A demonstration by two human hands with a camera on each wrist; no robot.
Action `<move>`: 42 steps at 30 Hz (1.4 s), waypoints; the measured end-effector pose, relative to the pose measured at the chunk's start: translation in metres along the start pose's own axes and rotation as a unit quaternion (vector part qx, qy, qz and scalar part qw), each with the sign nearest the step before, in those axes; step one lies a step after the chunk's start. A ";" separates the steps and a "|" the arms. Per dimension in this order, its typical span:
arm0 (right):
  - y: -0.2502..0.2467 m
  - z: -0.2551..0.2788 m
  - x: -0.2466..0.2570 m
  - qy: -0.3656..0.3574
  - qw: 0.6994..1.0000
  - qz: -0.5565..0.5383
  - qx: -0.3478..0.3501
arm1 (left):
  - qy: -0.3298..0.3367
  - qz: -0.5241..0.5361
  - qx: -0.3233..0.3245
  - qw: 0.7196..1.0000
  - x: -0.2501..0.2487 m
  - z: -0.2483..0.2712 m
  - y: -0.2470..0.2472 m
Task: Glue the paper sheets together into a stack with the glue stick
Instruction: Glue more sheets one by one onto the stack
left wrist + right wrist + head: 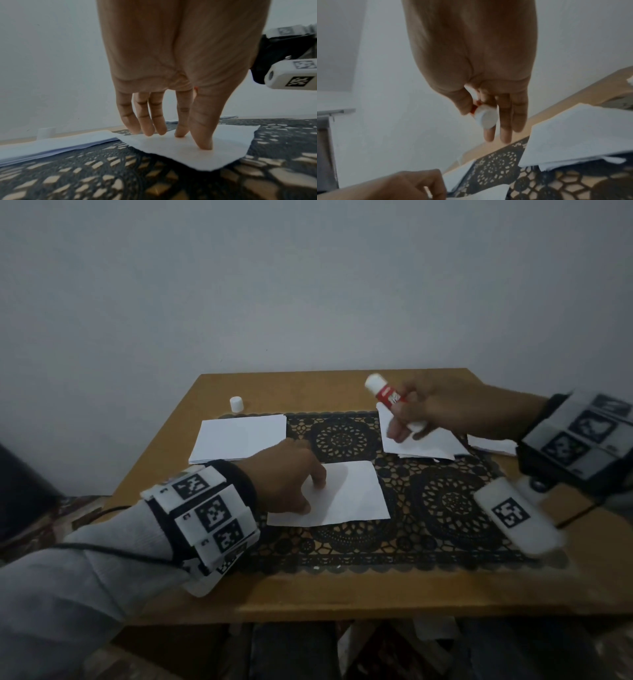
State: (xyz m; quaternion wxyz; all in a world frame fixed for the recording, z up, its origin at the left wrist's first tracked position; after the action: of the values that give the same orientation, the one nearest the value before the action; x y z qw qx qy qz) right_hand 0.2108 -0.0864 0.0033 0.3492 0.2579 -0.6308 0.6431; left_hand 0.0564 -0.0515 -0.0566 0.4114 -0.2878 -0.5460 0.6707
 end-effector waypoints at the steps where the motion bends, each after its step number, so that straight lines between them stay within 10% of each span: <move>1: -0.001 -0.009 0.000 -0.002 1.000 -0.011 -0.023 | 0.005 -0.002 -0.002 1.000 -0.001 0.000 0.000; 10: -0.007 -0.094 -0.017 -0.021 0.983 0.027 -0.178 | 0.039 -0.007 0.001 0.999 -0.007 -0.005 0.001; 42: -0.048 -0.114 -0.030 0.058 0.973 0.092 -0.202 | 0.046 -0.042 -0.013 0.998 -0.012 -0.002 0.000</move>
State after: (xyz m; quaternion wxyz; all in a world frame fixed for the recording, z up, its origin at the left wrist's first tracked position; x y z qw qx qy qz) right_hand 0.2793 0.0207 0.0027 0.3697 0.0853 -0.7470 0.5459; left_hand 0.0638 -0.0608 -0.0581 0.4597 -0.3005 -0.5471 0.6316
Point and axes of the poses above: each hand's wrist, its own z-axis away from the middle knuckle, its own y-axis out of the palm, x = y × z, the point moved 10 cm from there along -z, towards the middle knuckle, and after that the axes turned 7 degrees about -z, right-handed, at the moved point
